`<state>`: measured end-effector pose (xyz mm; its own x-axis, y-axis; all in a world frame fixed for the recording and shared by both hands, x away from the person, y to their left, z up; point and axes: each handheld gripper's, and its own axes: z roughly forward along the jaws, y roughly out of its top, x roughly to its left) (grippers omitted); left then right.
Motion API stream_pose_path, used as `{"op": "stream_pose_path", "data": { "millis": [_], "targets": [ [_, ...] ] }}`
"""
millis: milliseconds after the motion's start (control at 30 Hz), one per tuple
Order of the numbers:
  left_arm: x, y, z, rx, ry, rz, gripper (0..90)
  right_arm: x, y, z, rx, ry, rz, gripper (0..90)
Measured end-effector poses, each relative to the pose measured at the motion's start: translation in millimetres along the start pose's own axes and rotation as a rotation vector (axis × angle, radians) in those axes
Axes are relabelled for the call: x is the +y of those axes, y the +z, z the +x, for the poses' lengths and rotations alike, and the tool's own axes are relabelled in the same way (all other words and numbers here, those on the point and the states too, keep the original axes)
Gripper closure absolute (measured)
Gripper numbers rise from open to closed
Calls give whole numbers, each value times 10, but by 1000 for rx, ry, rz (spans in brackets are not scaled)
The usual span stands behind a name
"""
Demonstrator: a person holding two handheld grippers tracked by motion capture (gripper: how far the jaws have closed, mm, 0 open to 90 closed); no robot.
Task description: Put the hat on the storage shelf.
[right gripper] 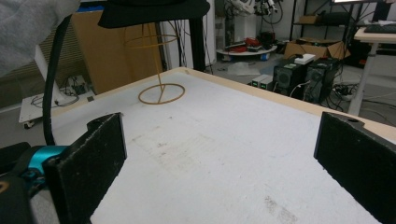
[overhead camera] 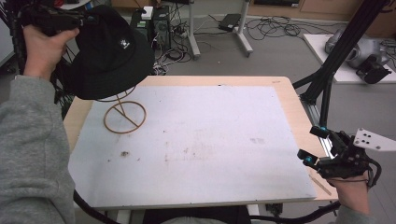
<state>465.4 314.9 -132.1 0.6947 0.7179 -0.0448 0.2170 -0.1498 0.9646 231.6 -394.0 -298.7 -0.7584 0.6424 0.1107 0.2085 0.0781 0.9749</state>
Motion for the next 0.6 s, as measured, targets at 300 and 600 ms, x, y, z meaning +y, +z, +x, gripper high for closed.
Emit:
{"op": "stream_pose_path", "data": {
  "millis": [300,600],
  "targets": [
    [-140,43,152,20,-30,9,853,-26,-72,-14,-38,3,-4,15],
    [-337,49,139,29,-40,29,851,-38,-26,-5,-21,0,13,15]
  ]
}}
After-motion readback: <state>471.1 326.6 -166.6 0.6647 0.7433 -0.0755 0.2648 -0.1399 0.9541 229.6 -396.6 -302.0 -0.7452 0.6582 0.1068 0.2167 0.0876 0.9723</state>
